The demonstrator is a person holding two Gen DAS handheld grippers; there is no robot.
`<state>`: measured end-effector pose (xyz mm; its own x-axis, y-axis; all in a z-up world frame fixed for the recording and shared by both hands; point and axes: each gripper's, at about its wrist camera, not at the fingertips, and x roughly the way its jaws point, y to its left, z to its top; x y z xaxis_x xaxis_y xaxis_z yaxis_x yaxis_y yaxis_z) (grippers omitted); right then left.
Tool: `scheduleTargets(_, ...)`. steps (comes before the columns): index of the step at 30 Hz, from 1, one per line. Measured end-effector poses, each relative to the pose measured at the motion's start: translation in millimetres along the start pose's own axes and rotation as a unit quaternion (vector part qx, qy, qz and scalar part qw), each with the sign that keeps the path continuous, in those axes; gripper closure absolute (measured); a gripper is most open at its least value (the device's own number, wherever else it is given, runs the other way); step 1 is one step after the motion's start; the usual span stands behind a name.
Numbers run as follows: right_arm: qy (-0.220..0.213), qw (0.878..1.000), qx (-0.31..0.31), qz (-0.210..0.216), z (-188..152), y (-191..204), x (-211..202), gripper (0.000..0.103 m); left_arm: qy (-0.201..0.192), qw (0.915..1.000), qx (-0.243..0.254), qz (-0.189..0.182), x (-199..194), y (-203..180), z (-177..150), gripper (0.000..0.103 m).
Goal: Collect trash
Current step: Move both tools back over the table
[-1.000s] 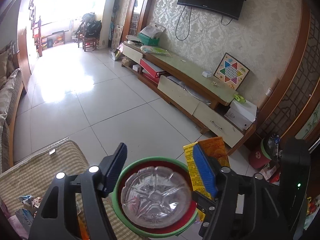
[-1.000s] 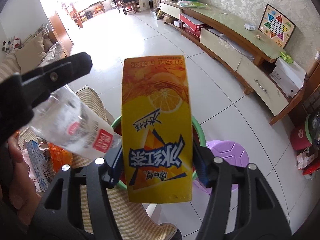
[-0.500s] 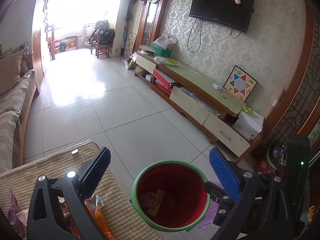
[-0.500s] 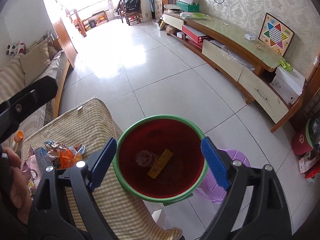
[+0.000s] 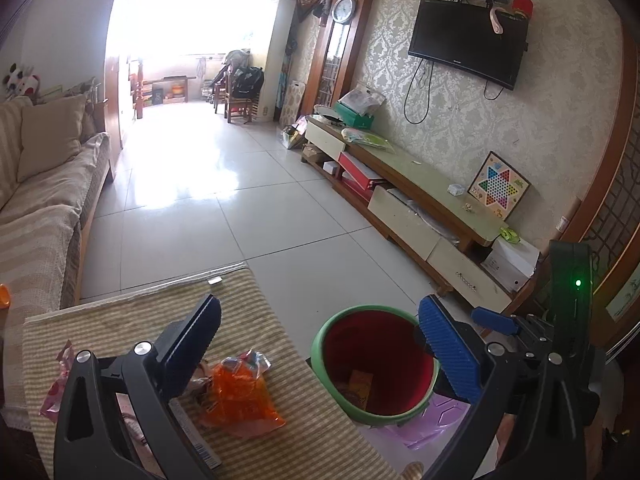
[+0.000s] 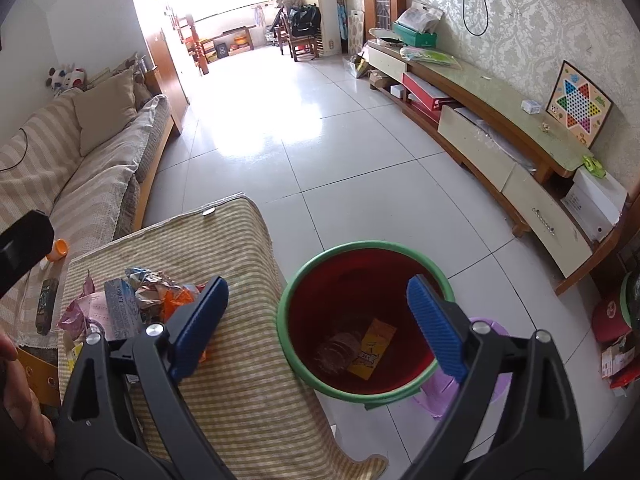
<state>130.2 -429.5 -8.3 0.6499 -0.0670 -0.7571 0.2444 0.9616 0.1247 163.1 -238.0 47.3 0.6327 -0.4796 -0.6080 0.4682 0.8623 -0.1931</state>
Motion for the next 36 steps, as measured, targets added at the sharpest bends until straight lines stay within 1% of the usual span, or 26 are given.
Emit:
scheduleTargets(2,0.001,1.0,-0.012,0.004,-5.5,11.8,-1.0,0.012,-0.003,0.9998,0.002,0.021,-11.7,11.3,-7.5,0.008)
scheduleTargets(8,0.01,0.998,-0.051,0.028,-23.3,50.0,-3.5,0.012,0.001,0.9975,-0.016,0.069,-47.7,54.6,-31.3,0.008)
scheduleTargets(10,0.008,0.997,-0.063,0.035,-29.1,63.7,-6.0,0.01,0.001,0.9961,-0.024,0.085,-60.2,69.5,-40.0,0.008)
scheduleTargets(14,0.006,0.995,-0.084,0.044,-38.7,85.8,-7.0,0.009,0.001,0.9915,-0.033,0.126,-86.1,99.4,-63.8,0.008)
scheduleTargets(17,0.015,0.994,-0.101,0.05,-48.3,102.1,-1.3,0.007,0.006,0.9886,-0.052,0.141,-100.7,124.8,-81.8,0.008)
scheduleTargets(22,0.034,0.991,-0.117,0.057,-64.8,122.5,9.9,0.006,0.02,0.9824,-0.074,0.17,-112.8,157.3,-114.7,0.008)
scheduleTargets(24,0.038,0.99,-0.122,0.064,-69.6,130.9,12.3,0.006,0.028,0.9802,-0.096,0.171,-115.6,171.4,-127.6,0.008)
scheduleTargets(28,0.044,0.986,-0.14,0.08,-76.5,148.9,16.6,0.006,0.05,0.9772,-0.134,0.157,-115.9,193.1,-151.6,0.008)
scheduleTargets(33,0.052,0.981,-0.162,0.094,-83.4,168.4,24.9,0.006,0.078,0.9725,-0.153,0.158,-106.7,201.0,-179.6,0.008)
scheduleTargets(36,0.054,0.979,-0.17,0.097,-86.9,176.6,30.2,0.006,0.091,0.9691,-0.169,0.155,-98.6,207.8,-188.4,0.008)
